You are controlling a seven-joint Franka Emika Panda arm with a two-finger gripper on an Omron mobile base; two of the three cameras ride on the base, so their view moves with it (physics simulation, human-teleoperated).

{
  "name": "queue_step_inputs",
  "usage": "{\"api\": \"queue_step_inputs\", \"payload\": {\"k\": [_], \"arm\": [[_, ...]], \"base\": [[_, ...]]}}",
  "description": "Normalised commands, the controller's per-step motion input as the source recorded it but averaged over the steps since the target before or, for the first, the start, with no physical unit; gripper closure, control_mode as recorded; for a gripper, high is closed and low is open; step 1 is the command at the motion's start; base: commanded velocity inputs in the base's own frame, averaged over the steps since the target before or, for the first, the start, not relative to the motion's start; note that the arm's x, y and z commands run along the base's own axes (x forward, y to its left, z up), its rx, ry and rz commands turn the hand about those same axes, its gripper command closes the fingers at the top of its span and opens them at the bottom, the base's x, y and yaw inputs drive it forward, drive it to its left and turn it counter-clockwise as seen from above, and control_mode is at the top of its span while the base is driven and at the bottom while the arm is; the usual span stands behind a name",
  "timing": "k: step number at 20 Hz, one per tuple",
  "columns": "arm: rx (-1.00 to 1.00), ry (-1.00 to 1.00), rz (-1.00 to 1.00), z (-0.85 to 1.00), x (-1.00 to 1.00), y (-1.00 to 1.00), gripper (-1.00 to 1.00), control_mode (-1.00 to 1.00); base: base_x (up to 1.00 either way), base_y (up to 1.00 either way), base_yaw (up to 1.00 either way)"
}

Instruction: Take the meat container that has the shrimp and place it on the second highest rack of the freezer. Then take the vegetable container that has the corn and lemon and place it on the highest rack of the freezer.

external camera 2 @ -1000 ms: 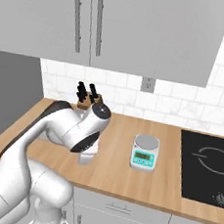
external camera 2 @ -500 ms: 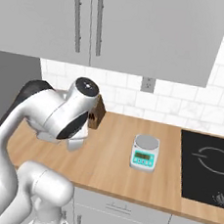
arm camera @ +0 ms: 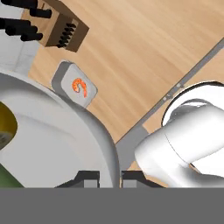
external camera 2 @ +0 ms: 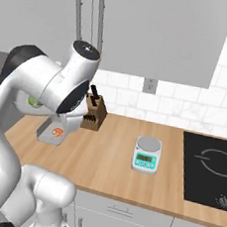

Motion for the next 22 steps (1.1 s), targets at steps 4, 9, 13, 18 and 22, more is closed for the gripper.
{"api": "queue_step_inputs", "payload": {"k": [4,9,13,18,22], "arm": [[-0.01,-0.17,0.0,0.33,-0.24,0.01,1.0,-1.0],[-0.03,-0.2,0.0,0.36,-0.31,0.01,1.0,-1.0],[0.0,-0.05,0.0,0.2,-0.08,0.08,1.0,-1.0],[-0.05,0.0,0.0,0.16,0.04,0.21,1.0,-1.0],[0.0,0.0,0.0,0.0,0.0,0.01,1.0,-1.0]], "base": [[0.0,0.0,0.0],[0.0,0.0,0.0],[0.0,0.0,0.0],[0.0,0.0,0.0],[0.0,0.0,0.0]]}}
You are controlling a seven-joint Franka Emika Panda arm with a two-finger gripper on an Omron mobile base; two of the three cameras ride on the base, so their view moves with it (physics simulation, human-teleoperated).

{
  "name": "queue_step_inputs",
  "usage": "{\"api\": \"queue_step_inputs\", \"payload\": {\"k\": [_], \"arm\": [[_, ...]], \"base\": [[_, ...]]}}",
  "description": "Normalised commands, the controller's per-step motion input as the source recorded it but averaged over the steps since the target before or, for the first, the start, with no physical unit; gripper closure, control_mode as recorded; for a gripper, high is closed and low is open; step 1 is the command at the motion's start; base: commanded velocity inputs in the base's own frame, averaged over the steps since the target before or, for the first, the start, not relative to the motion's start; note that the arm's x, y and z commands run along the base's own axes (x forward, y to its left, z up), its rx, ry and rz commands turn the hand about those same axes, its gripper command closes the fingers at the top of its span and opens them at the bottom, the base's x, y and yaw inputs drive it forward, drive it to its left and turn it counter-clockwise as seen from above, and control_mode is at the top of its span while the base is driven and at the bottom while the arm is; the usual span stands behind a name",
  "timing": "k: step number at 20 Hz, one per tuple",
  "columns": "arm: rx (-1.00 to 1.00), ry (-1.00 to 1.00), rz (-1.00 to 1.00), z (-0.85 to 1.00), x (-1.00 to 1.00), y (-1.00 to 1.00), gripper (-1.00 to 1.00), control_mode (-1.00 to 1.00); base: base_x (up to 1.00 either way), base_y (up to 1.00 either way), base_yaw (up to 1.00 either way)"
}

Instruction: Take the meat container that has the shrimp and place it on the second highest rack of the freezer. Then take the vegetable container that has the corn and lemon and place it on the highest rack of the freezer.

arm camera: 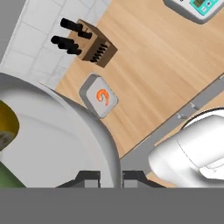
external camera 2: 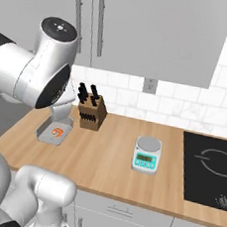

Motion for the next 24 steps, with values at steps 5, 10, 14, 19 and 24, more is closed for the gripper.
{"api": "queue_step_inputs", "payload": {"k": [5,10,14,19,24], "arm": [[0.0,0.0,0.0,0.0,0.0,0.0,1.0,1.0],[0.0,0.0,0.0,0.0,0.0,0.0,1.0,1.0],[0.0,0.0,0.0,0.0,0.0,0.0,1.0,1.0],[0.0,0.0,0.0,0.0,0.0,0.0,1.0,1.0],[0.0,0.0,0.0,0.0,0.0,0.0,1.0,1.0]], "base": [[-0.02,0.0,0.0],[-0.46,-0.14,0.01],[-0.81,-0.15,0.12],[-0.15,0.0,0.3],[-0.01,-0.02,0.57]]}}
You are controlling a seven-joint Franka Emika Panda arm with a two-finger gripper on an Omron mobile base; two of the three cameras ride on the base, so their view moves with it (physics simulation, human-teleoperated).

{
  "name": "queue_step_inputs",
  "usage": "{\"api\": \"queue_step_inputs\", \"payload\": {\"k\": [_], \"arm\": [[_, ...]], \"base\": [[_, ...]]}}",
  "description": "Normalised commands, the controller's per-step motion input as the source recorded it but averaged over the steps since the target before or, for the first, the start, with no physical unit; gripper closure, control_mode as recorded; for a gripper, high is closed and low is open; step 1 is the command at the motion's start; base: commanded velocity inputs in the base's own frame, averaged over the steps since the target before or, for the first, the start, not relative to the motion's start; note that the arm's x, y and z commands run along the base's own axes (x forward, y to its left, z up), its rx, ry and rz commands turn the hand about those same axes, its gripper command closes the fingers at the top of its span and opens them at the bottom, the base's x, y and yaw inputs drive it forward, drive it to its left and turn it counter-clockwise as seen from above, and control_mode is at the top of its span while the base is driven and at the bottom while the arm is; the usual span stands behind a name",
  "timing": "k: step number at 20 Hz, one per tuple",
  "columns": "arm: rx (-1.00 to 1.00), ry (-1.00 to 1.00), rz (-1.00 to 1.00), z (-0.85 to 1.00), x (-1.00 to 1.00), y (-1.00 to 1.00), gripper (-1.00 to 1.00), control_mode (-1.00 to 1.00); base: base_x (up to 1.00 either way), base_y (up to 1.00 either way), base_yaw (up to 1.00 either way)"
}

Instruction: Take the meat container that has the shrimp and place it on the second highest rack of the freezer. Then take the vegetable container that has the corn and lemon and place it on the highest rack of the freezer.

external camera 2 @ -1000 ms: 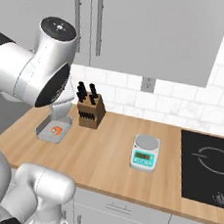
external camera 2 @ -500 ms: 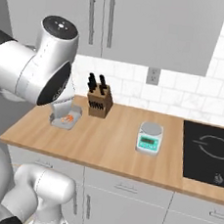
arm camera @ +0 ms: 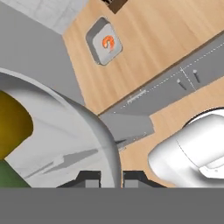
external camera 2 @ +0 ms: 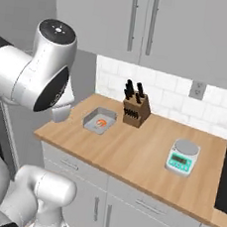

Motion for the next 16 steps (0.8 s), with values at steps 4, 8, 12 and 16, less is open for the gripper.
{"api": "queue_step_inputs", "payload": {"k": [4,8,12,16], "arm": [[0.0,0.0,0.0,0.0,0.0,0.0,1.0,1.0],[0.0,0.0,0.0,0.0,0.0,0.0,1.0,1.0],[0.0,0.0,0.0,0.0,0.0,0.0,1.0,1.0],[0.0,0.0,0.0,0.0,0.0,0.0,1.0,1.0]], "base": [[-0.04,-0.15,0.61],[-0.01,-0.02,0.59],[0.0,0.02,0.58],[0.0,0.2,0.64]]}}
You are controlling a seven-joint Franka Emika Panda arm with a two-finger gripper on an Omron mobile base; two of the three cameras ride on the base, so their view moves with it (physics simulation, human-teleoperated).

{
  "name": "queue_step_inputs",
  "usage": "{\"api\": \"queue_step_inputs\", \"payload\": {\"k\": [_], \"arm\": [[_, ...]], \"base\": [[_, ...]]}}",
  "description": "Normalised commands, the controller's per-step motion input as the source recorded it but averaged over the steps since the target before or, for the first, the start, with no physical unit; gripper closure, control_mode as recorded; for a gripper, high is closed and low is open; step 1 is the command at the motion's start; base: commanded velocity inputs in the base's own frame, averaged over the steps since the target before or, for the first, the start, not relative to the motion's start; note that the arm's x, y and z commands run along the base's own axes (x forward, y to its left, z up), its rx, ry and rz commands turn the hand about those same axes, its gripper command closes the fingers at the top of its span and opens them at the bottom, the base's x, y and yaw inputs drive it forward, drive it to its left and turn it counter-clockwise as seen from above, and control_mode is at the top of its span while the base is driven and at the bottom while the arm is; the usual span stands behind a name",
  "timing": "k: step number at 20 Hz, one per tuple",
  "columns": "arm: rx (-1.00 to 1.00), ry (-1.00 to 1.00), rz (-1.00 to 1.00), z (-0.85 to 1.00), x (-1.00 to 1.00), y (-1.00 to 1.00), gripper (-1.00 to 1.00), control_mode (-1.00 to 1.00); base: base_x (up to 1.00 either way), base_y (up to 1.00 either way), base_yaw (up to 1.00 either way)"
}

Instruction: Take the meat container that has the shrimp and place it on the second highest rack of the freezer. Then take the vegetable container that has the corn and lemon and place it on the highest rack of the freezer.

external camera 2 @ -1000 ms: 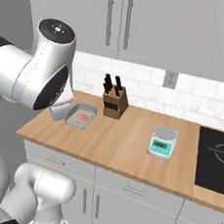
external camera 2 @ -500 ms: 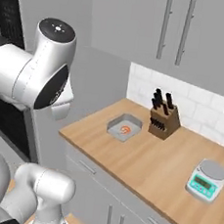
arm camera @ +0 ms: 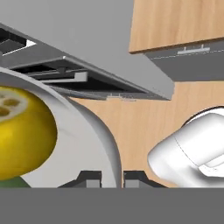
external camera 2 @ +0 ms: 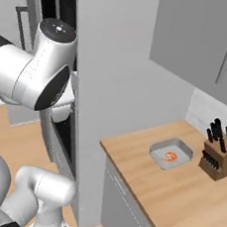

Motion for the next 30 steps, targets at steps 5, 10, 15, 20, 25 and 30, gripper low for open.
{"api": "queue_step_inputs", "payload": {"k": [5,10,15,20,25,30], "arm": [[0.0,0.0,0.0,0.0,0.0,0.0,1.0,1.0],[0.0,0.0,0.0,0.0,0.0,0.0,1.0,1.0],[0.0,0.0,0.0,0.0,0.0,0.0,1.0,1.0],[0.0,0.0,0.0,0.0,0.0,0.0,1.0,1.0],[0.0,0.0,0.0,0.0,0.0,0.0,1.0,1.0],[0.0,0.0,0.0,0.0,0.0,0.0,1.0,1.0]], "base": [[-0.04,0.36,0.63],[-0.03,0.68,0.55],[0.02,0.89,0.46],[0.4,0.88,0.39],[0.76,0.53,0.2],[0.99,0.0,0.04]]}}
